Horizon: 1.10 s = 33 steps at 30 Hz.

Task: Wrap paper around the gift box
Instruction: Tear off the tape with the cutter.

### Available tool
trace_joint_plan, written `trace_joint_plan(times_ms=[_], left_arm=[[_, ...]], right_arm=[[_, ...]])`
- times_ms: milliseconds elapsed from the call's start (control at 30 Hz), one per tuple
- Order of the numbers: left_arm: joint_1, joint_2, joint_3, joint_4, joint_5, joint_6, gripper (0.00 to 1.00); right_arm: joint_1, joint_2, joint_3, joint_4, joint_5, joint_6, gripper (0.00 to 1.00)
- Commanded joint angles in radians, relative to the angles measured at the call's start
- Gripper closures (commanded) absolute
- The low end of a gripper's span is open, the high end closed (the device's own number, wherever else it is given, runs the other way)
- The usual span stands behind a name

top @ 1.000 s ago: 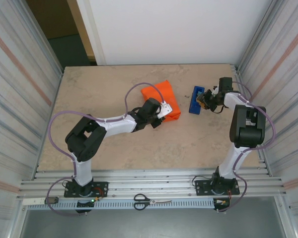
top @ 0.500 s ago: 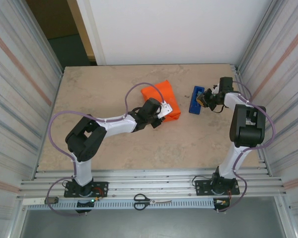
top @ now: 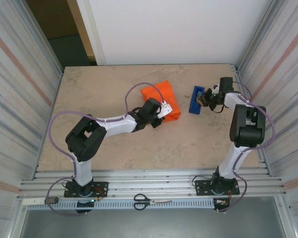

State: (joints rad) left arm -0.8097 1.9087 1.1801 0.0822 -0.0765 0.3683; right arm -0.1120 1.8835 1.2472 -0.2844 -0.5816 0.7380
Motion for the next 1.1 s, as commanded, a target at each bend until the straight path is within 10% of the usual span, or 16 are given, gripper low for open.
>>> trace_joint_plan(times_ms=[0, 1067], left_arm=[[-0.023, 0.139, -0.064, -0.231, 0.077, -0.025, 0.73], [-0.025, 0.151, -0.073, -0.226, 0.076, -0.031, 0.74]], right_arm=[[-0.006, -0.068, -0.002, 0.035, -0.051, 0.046, 1.00], [0.037, -0.349, -0.436, 0.144, -0.062, 0.159, 1.00]])
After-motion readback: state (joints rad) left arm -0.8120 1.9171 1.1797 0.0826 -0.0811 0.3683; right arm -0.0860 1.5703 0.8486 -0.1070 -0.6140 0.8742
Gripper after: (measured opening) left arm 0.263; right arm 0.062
